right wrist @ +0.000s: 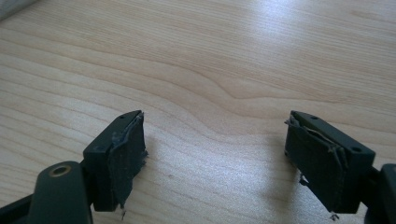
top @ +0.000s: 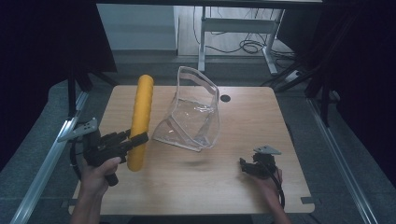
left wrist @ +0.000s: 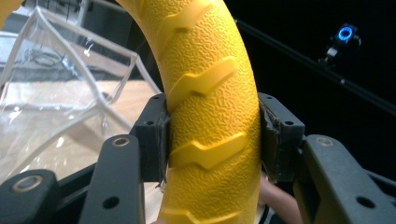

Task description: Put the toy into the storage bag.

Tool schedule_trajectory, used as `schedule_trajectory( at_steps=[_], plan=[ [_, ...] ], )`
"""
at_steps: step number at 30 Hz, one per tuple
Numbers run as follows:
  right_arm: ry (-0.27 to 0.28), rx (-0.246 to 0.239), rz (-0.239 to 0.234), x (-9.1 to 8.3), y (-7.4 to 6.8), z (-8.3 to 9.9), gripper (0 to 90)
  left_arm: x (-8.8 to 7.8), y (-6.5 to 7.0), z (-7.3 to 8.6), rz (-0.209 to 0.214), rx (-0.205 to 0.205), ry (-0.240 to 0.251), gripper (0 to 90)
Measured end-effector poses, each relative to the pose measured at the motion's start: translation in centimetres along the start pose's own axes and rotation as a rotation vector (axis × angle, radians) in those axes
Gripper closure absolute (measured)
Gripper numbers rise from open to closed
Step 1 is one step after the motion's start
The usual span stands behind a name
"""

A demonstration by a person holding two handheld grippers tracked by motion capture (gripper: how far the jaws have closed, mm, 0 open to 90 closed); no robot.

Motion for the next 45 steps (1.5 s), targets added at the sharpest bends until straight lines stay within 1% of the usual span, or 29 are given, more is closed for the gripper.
schedule_trajectory(
  at_steps=[4, 7, 8, 12, 13, 15, 19, 21, 31, 42, 45],
  plan=[
    [0.000, 0.001, 0.000, 0.0, 0.0, 0.0, 20.1, 0.8, 0.3, -0.7, 0.004, -0.003, 0.027, 50.9],
    [0.000, 0.002, -0.001, 0.0, 0.0, 0.0, 20.1, 1.2, 0.3, -1.0, -0.003, -0.002, 0.034, 50.9],
    [0.001, 0.003, -0.001, 0.0, 0.0, 0.0, 20.1, 1.6, 0.4, -1.3, -0.014, 0.007, 0.037, 50.9],
    [0.001, 0.003, 0.000, 0.0, 0.0, 0.0, 20.1, 2.0, 0.5, -1.8, -0.029, 0.019, 0.049, 50.9],
    [0.000, 0.002, 0.000, 0.0, 0.0, 0.0, 20.1, 2.2, 0.5, -2.1, -0.034, 0.019, 0.065, 50.9],
    [0.000, 0.002, 0.000, 0.0, 0.0, 0.0, 20.1, 2.4, 0.5, -2.5, -0.039, 0.017, 0.079, 50.9],
    [0.001, 0.001, 0.000, 0.0, 0.0, 0.0, 20.1, 2.8, 0.7, -3.1, -0.038, 0.013, 0.105, 50.9],
    [0.001, 0.001, 0.000, 0.0, 0.0, 0.0, 20.1, 3.1, 1.0, -3.4, -0.034, 0.022, 0.114, 50.9],
    [0.001, 0.000, 0.000, 0.0, 0.0, 0.0, 20.1, 4.4, 1.8, -4.8, -0.020, 0.038, 0.128, 50.9],
    [0.003, -0.001, 0.000, 0.0, 0.0, 0.0, 20.1, 5.2, 2.2, -6.0, -0.030, 0.041, 0.155, 51.0],
    [0.003, -0.001, 0.000, 0.0, 0.0, 0.0, 20.1, 5.4, 2.6, -6.4, -0.032, 0.046, 0.161, 50.9]
  ],
)
Point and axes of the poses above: each handheld gripper's, and its own axes: x roughly forward along the jaws, z roughly out of its underside, y roughly to its right, the point moved 6 cm from there along x, roughly forward along the jaws, and after that the axes turned 5 degrees about -y, right-handed, at the moved point
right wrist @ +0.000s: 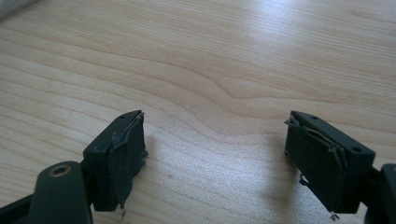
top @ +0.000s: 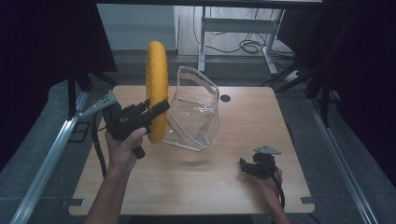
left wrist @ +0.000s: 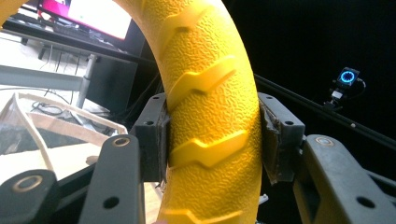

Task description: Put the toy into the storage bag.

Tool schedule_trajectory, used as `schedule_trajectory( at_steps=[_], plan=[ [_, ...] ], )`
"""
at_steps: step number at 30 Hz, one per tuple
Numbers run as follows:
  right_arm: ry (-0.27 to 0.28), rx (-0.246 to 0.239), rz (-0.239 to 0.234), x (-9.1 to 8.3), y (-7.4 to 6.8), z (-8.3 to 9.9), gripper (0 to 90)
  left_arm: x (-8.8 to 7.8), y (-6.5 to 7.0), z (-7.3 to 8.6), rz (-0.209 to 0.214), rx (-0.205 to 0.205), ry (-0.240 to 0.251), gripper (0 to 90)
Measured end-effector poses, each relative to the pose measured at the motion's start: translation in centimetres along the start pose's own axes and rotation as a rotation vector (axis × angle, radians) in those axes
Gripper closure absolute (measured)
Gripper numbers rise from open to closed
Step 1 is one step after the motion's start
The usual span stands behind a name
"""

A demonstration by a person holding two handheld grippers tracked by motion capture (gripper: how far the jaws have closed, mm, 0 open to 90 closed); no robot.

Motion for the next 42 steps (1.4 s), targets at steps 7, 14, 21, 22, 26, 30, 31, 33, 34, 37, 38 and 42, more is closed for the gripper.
schedule_trajectory(
  at_steps=[7, 14, 21, 22, 26, 30, 31, 33, 34, 37, 38, 42],
  plan=[
    [0.000, 0.001, 0.000, 0.0, 0.0, 0.0, 20.1, 0.6, 1.2, -1.0, 0.009, 0.028, 0.018, 50.9],
    [0.001, 0.003, 0.000, 0.0, 0.0, 0.0, 20.1, 1.7, 2.9, -2.2, 0.029, 0.066, 0.025, 50.9],
    [0.000, 0.002, 0.000, 0.0, 0.0, 0.0, 20.1, 3.3, 4.7, -3.0, 0.070, 0.091, 0.020, 50.9],
    [0.000, 0.001, 0.000, 0.0, 0.0, 0.0, 20.1, 3.6, 4.9, -3.1, 0.077, 0.092, 0.016, 50.9],
    [-0.001, 0.002, -0.001, 0.0, 0.0, 0.0, 20.1, 5.0, 5.3, -3.1, 0.098, 0.086, 0.005, 50.9],
    [0.000, 0.000, 0.000, 0.0, 0.0, 0.0, 20.1, 6.2, 5.2, -2.9, 0.103, 0.077, 0.000, 50.9],
    [0.000, 0.000, 0.000, 0.0, 0.0, 0.0, 20.1, 6.2, 5.2, -2.9, 0.103, 0.077, 0.000, 50.9],
    [0.000, 0.001, 0.000, 0.0, 0.0, 0.0, 20.1, 6.7, 5.0, -2.9, 0.102, 0.072, -0.001, 50.9],
    [0.002, 0.002, 0.001, 0.0, 0.0, 0.0, 20.1, 7.2, 4.7, -2.7, 0.100, 0.066, -0.003, 50.9],
    [0.001, 0.001, 0.000, 0.0, 0.0, 0.0, 20.1, 7.8, 4.2, -2.5, 0.096, 0.057, -0.013, 50.9],
    [0.002, 0.002, 0.000, 0.0, 0.0, 0.0, 20.1, 7.8, 4.2, -2.5, 0.096, 0.057, -0.013, 50.9],
    [0.001, 0.002, 0.000, 0.0, 0.0, 0.0, 20.1, 8.6, 3.5, -2.0, 0.087, 0.039, -0.024, 50.9]
  ],
)
Point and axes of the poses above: each handheld gripper's, and its own axes: x roughly forward along the jaws, z roughly out of its underside, y roughly to its right, the point moved 6 cm from there along x, roughly forward along the jaws, and after that the axes turned 5 degrees about -y, right-handed, at the moved point
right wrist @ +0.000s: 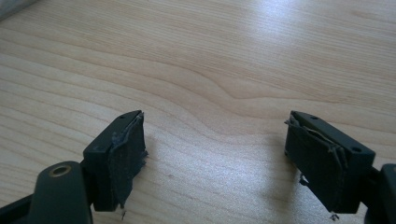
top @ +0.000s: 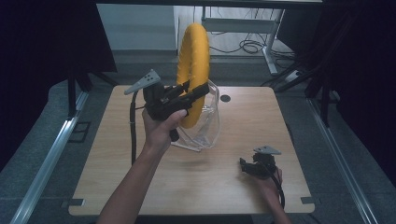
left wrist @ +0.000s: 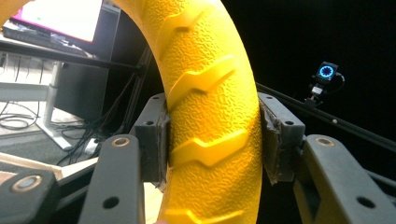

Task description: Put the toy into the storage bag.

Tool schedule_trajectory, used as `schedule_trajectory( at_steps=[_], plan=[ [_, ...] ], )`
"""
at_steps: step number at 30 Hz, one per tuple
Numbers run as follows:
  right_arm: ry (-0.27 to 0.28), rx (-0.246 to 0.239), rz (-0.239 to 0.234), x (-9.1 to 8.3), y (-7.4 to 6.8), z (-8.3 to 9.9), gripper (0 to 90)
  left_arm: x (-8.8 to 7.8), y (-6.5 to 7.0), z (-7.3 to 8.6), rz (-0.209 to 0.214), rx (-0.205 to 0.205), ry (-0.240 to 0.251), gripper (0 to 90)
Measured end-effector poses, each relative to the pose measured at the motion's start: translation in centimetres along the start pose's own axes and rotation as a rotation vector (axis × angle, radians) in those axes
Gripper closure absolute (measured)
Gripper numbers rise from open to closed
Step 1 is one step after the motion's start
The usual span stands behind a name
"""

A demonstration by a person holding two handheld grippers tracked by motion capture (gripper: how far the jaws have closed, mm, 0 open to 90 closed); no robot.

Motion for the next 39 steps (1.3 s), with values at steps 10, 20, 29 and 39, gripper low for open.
schedule_trajectory(
  at_steps=[10, 20, 29, 39],
  plan=[
    [0.001, -0.003, 0.002, 0.0, 0.0, 0.0, 20.1, 1.7, -1.1, 0.9, -0.009, -0.020, -0.023, 50.9],
    [0.001, -0.003, 0.003, 0.0, 0.0, 0.0, 20.1, 3.1, -2.1, 2.0, -0.024, -0.024, -0.039, 50.9],
    [0.001, 0.000, 0.002, 0.0, 0.0, 0.0, 20.1, 3.8, -3.4, 3.1, -0.044, -0.047, -0.044, 50.9],
    [-0.001, -0.001, 0.000, 0.0, 0.0, 0.0, 20.1, 3.7, -6.5, 5.1, -0.106, -0.107, -0.061, 50.9]
  ],
)
Point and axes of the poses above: each handheld gripper's, and its own axes: x roughly forward along the jaws, z roughly out of its underside, y roughly to its right, the point moved 6 cm from there along x, roughly forward along the jaws, and after that the axes turned 5 degrees about -y, right-handed, at the moved point
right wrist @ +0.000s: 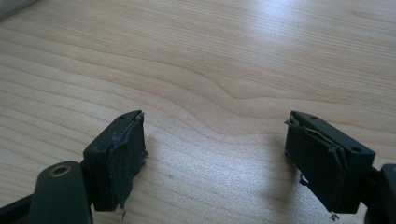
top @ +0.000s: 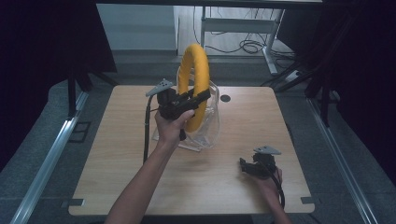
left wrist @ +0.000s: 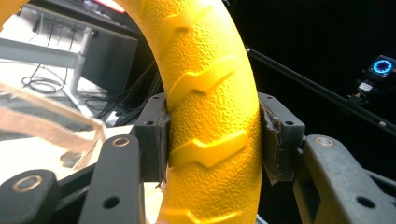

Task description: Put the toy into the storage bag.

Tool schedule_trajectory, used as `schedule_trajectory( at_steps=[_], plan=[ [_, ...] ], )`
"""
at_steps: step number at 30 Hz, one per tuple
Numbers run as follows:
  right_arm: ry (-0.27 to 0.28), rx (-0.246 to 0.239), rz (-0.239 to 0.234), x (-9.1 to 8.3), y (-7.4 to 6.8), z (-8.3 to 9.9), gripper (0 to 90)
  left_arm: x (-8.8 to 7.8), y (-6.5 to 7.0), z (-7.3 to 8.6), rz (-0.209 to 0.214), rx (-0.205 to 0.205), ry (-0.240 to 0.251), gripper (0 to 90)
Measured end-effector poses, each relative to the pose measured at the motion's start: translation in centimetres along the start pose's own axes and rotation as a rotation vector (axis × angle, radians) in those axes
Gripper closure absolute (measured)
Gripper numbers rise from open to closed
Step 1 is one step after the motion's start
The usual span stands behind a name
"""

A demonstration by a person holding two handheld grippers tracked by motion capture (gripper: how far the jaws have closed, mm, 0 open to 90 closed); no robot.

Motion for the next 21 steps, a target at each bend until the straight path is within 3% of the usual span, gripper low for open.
schedule_trajectory(
  at_steps=[6, 21],
  plan=[
    [0.000, 0.000, 0.000, 0.0, 0.0, 0.0, 20.1, 0.4, -1.6, 1.1, -0.017, -0.034, -0.020, 50.9],
    [0.001, 0.000, 0.001, 0.0, 0.0, 0.0, 20.2, 0.9, -3.3, 3.9, -0.042, -0.069, -0.053, 50.9]
  ],
)
Point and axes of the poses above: each handheld gripper's, and its own axes: x roughly forward along the jaws, z roughly out of its underside, y roughly to its right, the point moved 6 cm from there along x, roughly forward along the jaws, and after that the axes turned 5 degrees about -y, right-handed, at the moved point
